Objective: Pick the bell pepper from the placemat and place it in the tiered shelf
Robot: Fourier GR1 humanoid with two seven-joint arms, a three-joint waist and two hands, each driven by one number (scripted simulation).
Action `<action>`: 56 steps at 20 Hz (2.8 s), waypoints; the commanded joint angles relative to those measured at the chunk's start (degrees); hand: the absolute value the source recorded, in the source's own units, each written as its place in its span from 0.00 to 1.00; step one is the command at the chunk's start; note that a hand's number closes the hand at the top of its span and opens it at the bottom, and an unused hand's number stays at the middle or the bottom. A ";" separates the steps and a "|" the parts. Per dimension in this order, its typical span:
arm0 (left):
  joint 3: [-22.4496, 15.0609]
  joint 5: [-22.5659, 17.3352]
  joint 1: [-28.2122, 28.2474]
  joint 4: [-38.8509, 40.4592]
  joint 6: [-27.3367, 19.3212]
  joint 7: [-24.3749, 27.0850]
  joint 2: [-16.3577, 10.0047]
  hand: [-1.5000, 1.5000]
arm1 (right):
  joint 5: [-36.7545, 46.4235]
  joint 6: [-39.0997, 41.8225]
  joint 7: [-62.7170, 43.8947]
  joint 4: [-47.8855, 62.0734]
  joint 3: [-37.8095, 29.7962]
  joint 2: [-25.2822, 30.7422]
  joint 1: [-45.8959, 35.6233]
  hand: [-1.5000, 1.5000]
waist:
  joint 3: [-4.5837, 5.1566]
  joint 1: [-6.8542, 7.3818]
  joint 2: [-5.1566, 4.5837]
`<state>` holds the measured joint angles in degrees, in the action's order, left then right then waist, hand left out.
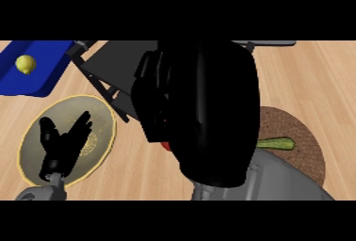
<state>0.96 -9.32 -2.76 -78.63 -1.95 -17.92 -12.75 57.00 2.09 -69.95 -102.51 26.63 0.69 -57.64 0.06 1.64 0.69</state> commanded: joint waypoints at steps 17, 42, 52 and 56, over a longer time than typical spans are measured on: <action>-0.38 1.50 -1.75 0.35 -1.75 -0.29 2.86 0.50 | -7.43 1.23 2.89 29.86 -13.52 -0.67 -17.00 1.00 | -0.02 -1.17 -0.73; 2.05 1.75 -3.07 -0.39 0.07 -3.13 1.48 0.50 | -6.84 -13.15 9.80 37.41 -20.18 -0.68 -17.72 0.00 | -0.07 -1.44 -0.70; 1.99 1.41 1.16 -1.36 1.60 0.06 2.29 0.50 | -12.39 -27.56 9.39 32.72 -26.01 -0.68 -19.13 0.00 | -0.03 -0.66 -0.65; 1.61 2.36 2.55 -1.52 0.35 1.07 3.50 0.50 | -12.36 -29.05 11.32 29.08 -31.00 0.97 -17.56 0.00 | -0.07 -1.45 -0.54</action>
<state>3.44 -7.59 -1.76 -80.27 -0.79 -17.66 -10.90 45.18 -22.71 -56.88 -70.51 -0.57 0.49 -75.13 -0.23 0.63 0.14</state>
